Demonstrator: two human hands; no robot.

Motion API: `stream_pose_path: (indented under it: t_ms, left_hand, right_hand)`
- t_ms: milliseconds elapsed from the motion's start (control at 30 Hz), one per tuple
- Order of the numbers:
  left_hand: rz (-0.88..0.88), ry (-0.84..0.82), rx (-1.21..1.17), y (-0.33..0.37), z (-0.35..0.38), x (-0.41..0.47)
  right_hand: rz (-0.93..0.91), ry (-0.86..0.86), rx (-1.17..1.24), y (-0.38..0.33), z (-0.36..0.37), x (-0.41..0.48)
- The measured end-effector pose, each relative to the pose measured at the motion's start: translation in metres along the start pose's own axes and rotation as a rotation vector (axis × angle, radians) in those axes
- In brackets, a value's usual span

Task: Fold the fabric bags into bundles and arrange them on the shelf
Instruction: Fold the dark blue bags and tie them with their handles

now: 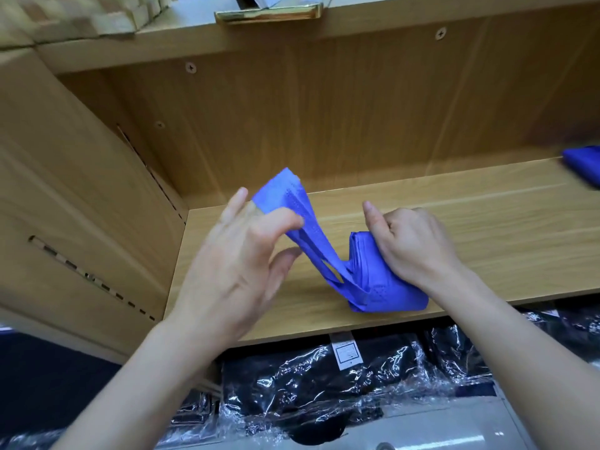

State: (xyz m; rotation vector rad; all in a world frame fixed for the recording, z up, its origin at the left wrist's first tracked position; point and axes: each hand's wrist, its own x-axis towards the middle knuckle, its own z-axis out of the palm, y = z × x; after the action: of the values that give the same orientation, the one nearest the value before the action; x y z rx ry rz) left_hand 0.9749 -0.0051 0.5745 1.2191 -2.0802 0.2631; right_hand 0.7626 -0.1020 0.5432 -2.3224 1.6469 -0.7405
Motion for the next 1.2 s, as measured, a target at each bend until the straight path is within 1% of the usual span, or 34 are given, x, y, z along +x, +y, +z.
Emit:
stream_pose_path:
  t_ms: [67,133,200,233,267,333,400,467,533,600,700,767,867,933,1000,1033,1067,1100,1167,1200]
  left_hand:
    - [-0.158,-0.061,0.129,-0.005,-0.003,0.003]
    - [-0.276,-0.246,0.247,-0.005,-0.007,0.004]
    - [-0.268,-0.383,0.202,-0.006,-0.009,-0.001]
    - [-0.221,-0.405,0.161,-0.003,-0.011,-0.003]
    - [-0.16,-0.396,0.118,0.001,-0.012,-0.006]
    - [0.008,-0.296,0.064,0.015,-0.011,-0.01]
    - [0.196,-0.172,0.156,0.034,-0.002,-0.013]
    - [0.277,-0.068,0.32,0.052,0.008,-0.012]
    - [0.281,-0.022,0.451,0.064,0.016,-0.011]
    - [0.25,-0.015,0.533,0.071,0.021,-0.011]
    - [0.205,-0.053,0.605,0.074,0.032,-0.01]
    - [0.211,-0.086,0.611,0.069,0.04,-0.007]
    - [0.244,-0.11,0.52,0.053,0.047,0.0]
    - [0.263,-0.17,0.424,0.04,0.048,0.003]
    - [0.274,-0.29,0.272,0.03,0.046,0.004]
    - [0.246,-0.376,0.168,0.027,0.044,0.005]
    - [0.18,-0.456,0.052,0.026,0.041,0.005]
    - [0.075,-0.524,-0.07,0.028,0.038,0.007]
    - [-0.185,-0.596,-0.322,0.034,0.035,0.006]
    - [-0.338,-0.609,-0.515,0.038,0.036,0.005]
  right_hand:
    - [-0.026,-0.022,-0.044,-0.006,-0.003,-0.002]
    - [-0.052,-0.049,-0.13,-0.008,-0.006,-0.002]
    - [-0.065,-0.068,-0.202,-0.007,-0.009,-0.001]
    - [-0.067,-0.07,-0.226,-0.006,-0.011,0.001]
    - [-0.064,-0.069,-0.241,-0.004,-0.012,0.003]
    - [-0.059,-0.056,-0.255,-0.003,-0.016,0.005]
    - [-0.063,-0.041,-0.262,-0.003,-0.018,0.007]
    - [-0.069,-0.034,-0.263,-0.005,-0.019,0.008]
    - [-0.067,-0.035,-0.258,-0.007,-0.02,0.008]
    - [-0.06,-0.04,-0.257,-0.008,-0.022,0.007]
    - [-0.062,-0.033,-0.261,-0.009,-0.023,0.006]
    - [-0.071,-0.024,-0.252,-0.01,-0.022,0.006]
    - [-0.058,-0.016,-0.151,-0.008,-0.021,0.005]
    - [-0.033,-0.012,-0.098,-0.004,-0.021,0.005]
    - [-0.012,-0.013,-0.064,0.0,-0.02,0.004]
    - [-0.002,-0.019,-0.046,0.001,-0.019,0.003]
    - [0.007,-0.025,-0.024,0.002,-0.019,0.003]
    - [0.015,-0.03,0.0,0.003,-0.019,0.003]
    - [0.028,-0.036,0.025,0.004,-0.018,0.004]
    - [0.029,-0.035,0.021,0.005,-0.018,0.004]
